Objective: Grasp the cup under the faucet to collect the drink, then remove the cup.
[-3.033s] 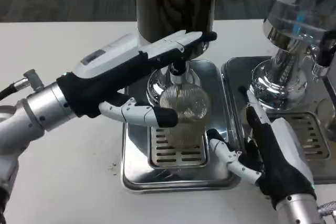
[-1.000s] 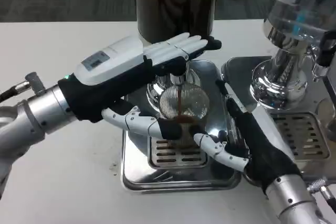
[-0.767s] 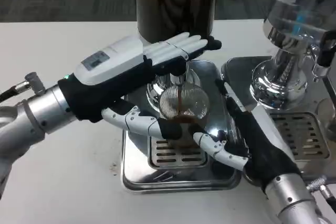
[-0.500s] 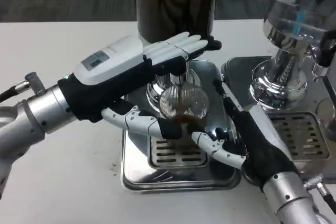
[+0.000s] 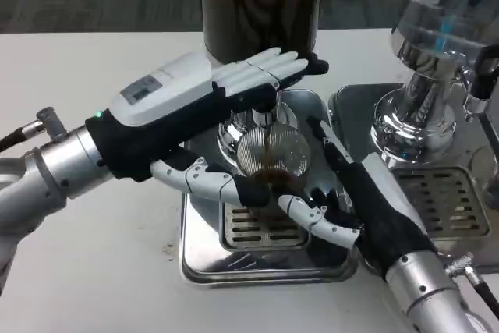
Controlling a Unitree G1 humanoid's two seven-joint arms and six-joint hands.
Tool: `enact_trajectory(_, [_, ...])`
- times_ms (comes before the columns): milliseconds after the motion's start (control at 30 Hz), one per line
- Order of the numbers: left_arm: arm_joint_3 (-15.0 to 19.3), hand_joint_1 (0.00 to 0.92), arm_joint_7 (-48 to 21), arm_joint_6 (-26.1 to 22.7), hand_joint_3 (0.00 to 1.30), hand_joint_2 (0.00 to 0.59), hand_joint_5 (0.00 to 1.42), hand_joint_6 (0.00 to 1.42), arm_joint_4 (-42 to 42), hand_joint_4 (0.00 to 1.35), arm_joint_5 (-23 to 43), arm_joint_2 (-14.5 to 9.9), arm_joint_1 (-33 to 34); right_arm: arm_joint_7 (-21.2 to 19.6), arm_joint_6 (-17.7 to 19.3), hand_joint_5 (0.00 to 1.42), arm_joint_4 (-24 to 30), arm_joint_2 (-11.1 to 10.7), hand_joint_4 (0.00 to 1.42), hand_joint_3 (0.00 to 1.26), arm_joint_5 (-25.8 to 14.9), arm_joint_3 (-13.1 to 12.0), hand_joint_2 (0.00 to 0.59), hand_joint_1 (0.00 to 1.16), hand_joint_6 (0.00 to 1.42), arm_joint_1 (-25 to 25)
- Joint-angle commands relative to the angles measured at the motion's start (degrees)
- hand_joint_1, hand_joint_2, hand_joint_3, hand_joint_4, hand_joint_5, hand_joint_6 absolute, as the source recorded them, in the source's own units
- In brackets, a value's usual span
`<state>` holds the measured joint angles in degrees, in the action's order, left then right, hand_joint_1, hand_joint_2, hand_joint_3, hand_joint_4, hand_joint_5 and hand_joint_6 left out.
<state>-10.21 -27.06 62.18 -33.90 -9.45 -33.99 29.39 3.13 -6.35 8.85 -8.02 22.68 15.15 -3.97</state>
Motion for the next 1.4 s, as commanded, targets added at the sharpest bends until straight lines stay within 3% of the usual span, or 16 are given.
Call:
enact_trajectory(33, [-1.1,0.000,-1.0,0.3,0.07,0.079,0.00,0.10,-0.6,0.00,-1.8,-1.0,-0.6,0.8,1.5,0.00,-1.3,-0.4,0.00,0.00,-1.1,0.1,0.310,0.59,0.00,1.2])
enact_trajectory(1400, [-1.1,0.000,-0.9,0.3,0.07,0.079,0.00,0.10,-0.9,0.00,-1.5,-1.1,-1.1,0.6,4.5,0.00,-2.9,-0.1,0.00,0.00,-3.7,-0.5,0.329,0.58,0.00,1.1])
